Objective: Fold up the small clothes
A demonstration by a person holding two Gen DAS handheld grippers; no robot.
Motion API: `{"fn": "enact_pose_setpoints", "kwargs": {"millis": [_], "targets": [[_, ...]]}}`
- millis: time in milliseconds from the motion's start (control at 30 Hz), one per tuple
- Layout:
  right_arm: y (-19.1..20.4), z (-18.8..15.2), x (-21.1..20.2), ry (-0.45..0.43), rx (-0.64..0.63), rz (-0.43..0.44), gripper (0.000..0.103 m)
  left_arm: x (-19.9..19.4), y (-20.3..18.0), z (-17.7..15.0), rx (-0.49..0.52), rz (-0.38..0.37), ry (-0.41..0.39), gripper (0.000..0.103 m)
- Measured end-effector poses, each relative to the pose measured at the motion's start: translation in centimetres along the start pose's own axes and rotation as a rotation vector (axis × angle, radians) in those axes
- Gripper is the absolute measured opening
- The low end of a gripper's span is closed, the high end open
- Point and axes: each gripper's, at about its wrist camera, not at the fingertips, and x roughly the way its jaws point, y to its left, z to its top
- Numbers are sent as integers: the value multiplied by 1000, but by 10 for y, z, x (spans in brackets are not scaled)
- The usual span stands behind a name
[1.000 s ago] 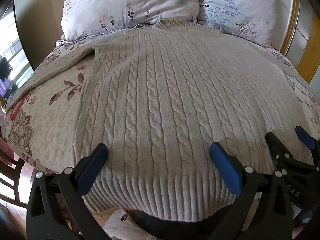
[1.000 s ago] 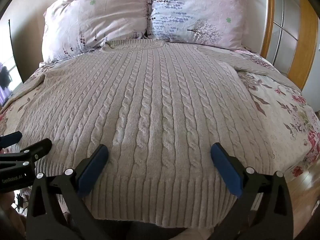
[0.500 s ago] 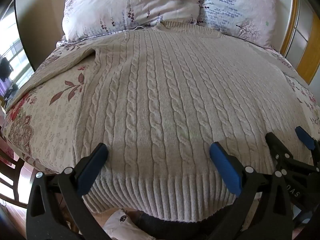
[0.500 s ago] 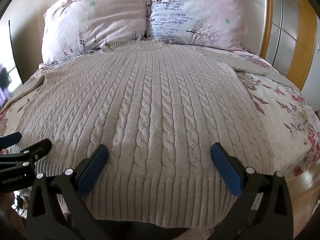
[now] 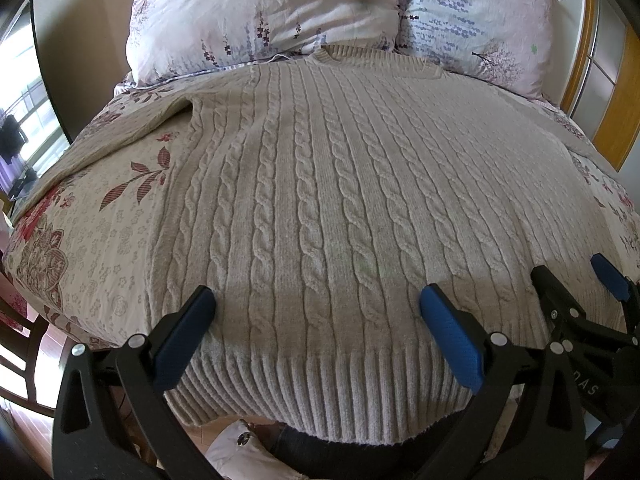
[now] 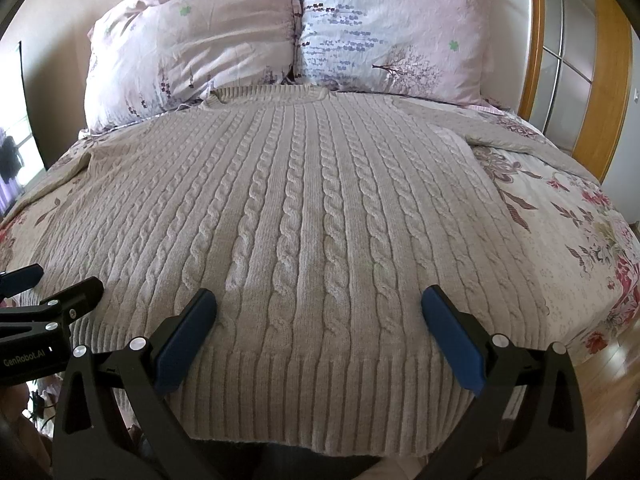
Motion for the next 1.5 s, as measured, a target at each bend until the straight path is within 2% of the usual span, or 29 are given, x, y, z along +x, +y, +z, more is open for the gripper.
{"fn": "enact_pose_setpoints", "kwargs": {"millis": [1500], "targets": [[0, -2, -1, -17, 0, -1, 102, -3, 1, -1, 0, 0, -14, 101]]}}
